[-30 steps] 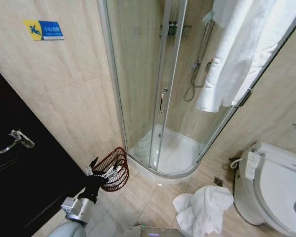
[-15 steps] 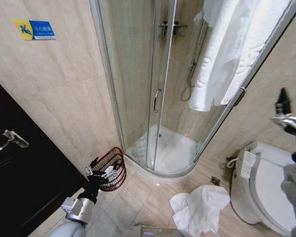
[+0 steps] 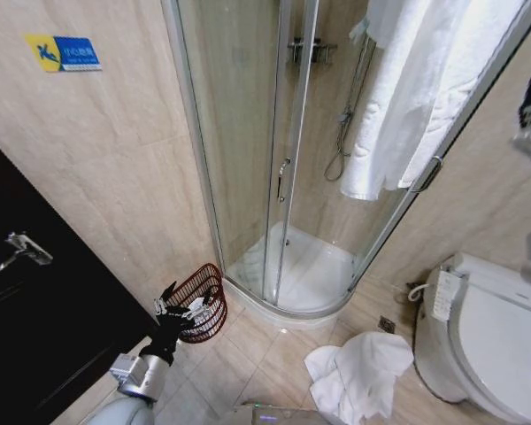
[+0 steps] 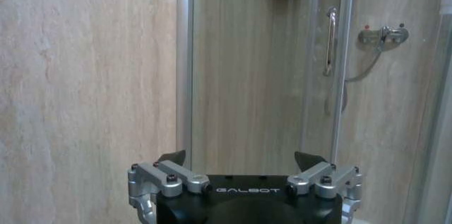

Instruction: Discard the used towel into the hamper.

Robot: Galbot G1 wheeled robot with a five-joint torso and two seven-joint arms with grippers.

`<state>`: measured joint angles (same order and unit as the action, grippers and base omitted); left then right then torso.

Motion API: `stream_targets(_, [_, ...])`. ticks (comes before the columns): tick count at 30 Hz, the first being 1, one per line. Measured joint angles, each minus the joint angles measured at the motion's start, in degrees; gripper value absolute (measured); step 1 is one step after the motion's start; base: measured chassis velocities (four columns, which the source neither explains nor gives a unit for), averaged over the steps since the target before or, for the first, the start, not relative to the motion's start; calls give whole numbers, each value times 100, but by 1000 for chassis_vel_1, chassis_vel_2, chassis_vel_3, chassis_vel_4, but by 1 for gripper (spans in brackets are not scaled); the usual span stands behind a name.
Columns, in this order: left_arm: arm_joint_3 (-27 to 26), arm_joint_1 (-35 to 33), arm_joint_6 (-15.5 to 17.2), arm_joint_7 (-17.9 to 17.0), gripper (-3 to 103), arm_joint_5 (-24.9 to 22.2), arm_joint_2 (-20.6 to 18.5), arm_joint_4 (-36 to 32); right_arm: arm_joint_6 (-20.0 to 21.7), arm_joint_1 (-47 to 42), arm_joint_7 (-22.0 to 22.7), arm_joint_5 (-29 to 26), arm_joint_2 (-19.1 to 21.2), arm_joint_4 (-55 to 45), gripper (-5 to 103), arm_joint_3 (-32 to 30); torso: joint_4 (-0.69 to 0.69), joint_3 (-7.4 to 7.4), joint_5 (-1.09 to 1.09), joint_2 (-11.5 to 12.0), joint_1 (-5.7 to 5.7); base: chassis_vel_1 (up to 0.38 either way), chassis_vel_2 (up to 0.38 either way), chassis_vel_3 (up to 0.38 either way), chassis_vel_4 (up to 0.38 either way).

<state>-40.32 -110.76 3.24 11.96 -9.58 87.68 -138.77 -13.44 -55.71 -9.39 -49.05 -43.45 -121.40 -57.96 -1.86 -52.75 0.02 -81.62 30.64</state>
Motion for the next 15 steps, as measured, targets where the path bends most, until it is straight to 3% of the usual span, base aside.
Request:
stream_targets(6, [0,0,0,0,100,0,0,0,433,1317,584,-186,260,330,100,595,-1,0,-6,-1,0,0,0,0,0])
stream_targets(15, [0,0,0,0,100,0,0,0,727,2399,692,-674,421,984,100,1180,0,0,-2,0,0,0,0,0,0])
